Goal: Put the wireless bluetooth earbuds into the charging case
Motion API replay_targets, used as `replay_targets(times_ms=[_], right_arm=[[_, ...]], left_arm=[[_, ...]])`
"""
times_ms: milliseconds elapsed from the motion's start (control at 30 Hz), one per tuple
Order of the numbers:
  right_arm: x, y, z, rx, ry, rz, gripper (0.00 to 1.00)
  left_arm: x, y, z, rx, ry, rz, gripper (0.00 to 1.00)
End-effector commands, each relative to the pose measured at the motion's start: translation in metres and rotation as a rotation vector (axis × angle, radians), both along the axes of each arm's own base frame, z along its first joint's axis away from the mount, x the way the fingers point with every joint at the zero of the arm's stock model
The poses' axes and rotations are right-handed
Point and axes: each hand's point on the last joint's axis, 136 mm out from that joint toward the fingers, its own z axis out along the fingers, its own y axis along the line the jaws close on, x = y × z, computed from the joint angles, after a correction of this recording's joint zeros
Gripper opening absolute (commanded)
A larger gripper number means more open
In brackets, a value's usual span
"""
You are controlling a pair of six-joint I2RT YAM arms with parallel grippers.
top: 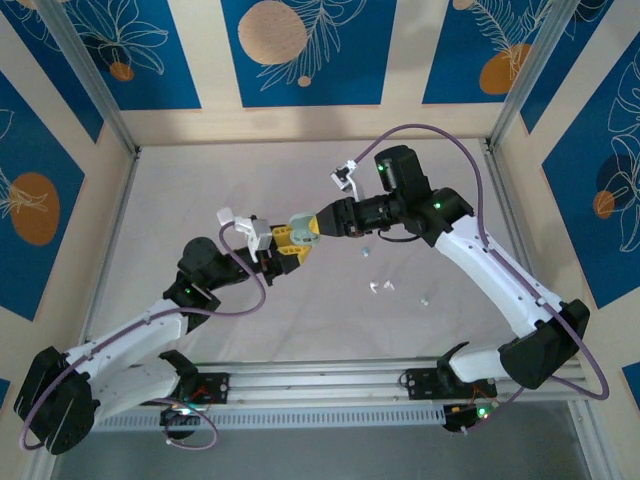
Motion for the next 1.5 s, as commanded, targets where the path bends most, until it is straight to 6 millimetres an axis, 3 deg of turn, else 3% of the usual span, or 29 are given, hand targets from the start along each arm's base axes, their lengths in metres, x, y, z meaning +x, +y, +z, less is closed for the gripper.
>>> replay_targets(times_ms=[0, 233, 333, 400, 500, 600, 700, 833, 933, 1100, 1467], right_arm=[[-0.002, -0.003, 0.008, -0.016, -0.021, -0.012, 0.43], [-0.010, -0.016, 0.029, 0.030, -0.056, -0.027, 0.49], [-0.009, -0.040, 0.035, 0.033, -0.099, -0.116, 0.51], [-0.001, -0.064, 0.024, 0.006, -0.108, -0.222, 0.53], [0.016, -0.115, -0.019, -0.114, -0.058, -0.468, 0.58], [0.025, -0.185, -0.100, -0.289, 0.147, -0.759, 0.55], [0.018, -0.222, -0.161, -0.323, 0.344, -0.860, 0.53], [0.000, -0.261, -0.219, -0.497, 0.495, -0.960, 0.46], [0.001, -0.264, -0.231, -0.566, 0.503, -0.946, 0.34], [-0.008, -0.274, -0.246, -0.763, 0.546, -0.945, 0.37], [-0.007, -0.271, -0.282, -0.842, 0.617, -0.896, 0.37]], left_arm=[[-0.003, 0.004, 0.017, -0.036, -0.058, 0.004, 0.29], [0.000, 0.008, 0.015, -0.023, -0.056, 0.044, 0.28], [0.002, 0.012, 0.013, -0.014, -0.051, 0.072, 0.28], [0.003, 0.015, 0.012, -0.013, -0.050, 0.091, 0.28], [0.003, 0.019, 0.013, -0.012, -0.047, 0.113, 0.28], [0.001, 0.023, 0.015, -0.021, -0.048, 0.122, 0.28], [-0.002, 0.025, 0.019, -0.022, -0.054, 0.121, 0.28], [-0.004, 0.027, 0.023, -0.028, -0.054, 0.121, 0.28], [-0.005, 0.027, 0.023, -0.026, -0.052, 0.121, 0.28], [-0.005, 0.027, 0.025, -0.029, -0.055, 0.120, 0.28], [-0.002, 0.027, 0.024, -0.031, -0.045, 0.131, 0.28]])
